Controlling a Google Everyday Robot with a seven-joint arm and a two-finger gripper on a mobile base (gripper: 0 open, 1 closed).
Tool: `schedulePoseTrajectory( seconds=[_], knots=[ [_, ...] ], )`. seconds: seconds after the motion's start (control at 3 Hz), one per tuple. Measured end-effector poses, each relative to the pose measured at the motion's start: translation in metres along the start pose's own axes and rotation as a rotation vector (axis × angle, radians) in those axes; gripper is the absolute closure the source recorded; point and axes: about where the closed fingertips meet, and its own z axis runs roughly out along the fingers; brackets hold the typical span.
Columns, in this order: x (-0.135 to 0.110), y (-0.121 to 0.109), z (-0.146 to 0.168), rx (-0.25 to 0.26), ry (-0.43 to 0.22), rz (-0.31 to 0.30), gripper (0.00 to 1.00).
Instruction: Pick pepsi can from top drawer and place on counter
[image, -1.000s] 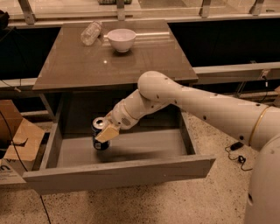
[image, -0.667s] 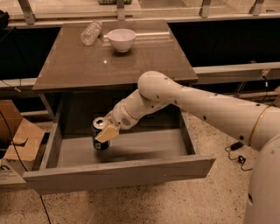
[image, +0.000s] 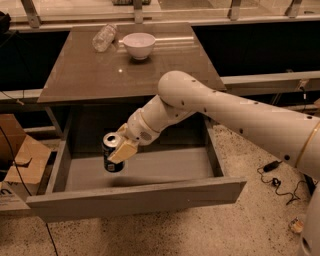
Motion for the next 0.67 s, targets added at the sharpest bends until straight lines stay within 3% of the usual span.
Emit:
schedulePoseTrajectory(
  seconds=[0.67],
  knots=[
    [-0.065, 0.014, -0.074, 0.014, -0.03, -0.132, 1.0]
  ],
)
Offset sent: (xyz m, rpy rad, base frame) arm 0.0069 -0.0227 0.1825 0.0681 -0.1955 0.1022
